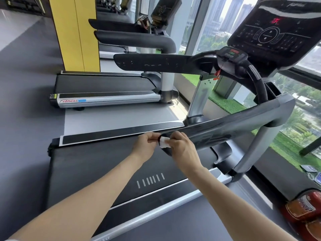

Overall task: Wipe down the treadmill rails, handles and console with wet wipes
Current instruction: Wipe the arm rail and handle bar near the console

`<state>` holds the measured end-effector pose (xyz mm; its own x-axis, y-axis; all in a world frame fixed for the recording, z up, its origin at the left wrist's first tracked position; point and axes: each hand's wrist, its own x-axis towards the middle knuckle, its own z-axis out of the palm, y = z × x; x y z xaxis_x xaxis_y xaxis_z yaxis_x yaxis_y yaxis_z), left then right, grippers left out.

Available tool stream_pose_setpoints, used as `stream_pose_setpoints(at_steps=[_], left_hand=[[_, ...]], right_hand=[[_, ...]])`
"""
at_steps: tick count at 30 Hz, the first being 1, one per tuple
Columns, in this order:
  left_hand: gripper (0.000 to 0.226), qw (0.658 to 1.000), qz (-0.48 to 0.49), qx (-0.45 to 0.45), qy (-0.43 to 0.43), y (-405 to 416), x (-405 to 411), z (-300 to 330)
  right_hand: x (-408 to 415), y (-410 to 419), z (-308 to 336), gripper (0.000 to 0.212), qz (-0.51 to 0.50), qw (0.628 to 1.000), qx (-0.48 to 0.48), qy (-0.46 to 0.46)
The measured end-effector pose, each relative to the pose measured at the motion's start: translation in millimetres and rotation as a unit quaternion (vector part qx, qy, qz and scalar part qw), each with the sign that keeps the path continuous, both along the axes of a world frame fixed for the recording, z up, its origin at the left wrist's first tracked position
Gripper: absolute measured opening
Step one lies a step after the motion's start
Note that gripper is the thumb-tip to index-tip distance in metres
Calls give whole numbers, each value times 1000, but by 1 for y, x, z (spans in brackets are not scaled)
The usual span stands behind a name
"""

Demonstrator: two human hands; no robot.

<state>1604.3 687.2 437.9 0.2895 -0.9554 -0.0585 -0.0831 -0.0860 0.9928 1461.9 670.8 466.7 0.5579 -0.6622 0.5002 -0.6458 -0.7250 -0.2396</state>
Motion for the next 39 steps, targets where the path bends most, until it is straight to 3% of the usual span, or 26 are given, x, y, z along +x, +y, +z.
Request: stream_pose_setpoints(at_steps=[3, 8, 13, 18, 21, 24, 27, 35, 39], left_hand=[[32, 1000, -10, 6, -7, 0, 2, 1], [28, 999, -28, 6, 15, 6, 4, -1], [26, 1000, -5, 12, 25, 7, 0, -8], [29, 1000, 7, 21, 1, 10, 1, -10], [31, 1000, 7, 27, -14, 11, 0, -10], [29, 999, 9, 27, -19, 10, -1, -7], [32, 999, 5, 27, -25, 11, -2, -6], [28, 999, 4, 26, -20, 15, 6, -8], [29, 999, 12, 29, -28, 20, 14, -11]], right_hand=[[10, -7, 14, 11, -17, 999, 31, 4], [10, -13, 21, 28, -97, 993, 54, -45], [12, -7, -7, 7, -11, 1000, -11, 3], [-2, 0, -19, 15, 34, 996, -31, 74], [-10, 10, -16, 26, 49, 998, -20, 34], [-18, -3, -1, 33, -92, 987, 22, -129], [-17, -16, 0, 41, -203, 963, 80, -158], [20, 22, -8, 23, -14, 997, 57, -45], [21, -1, 2, 11, -54, 996, -1, -64]])
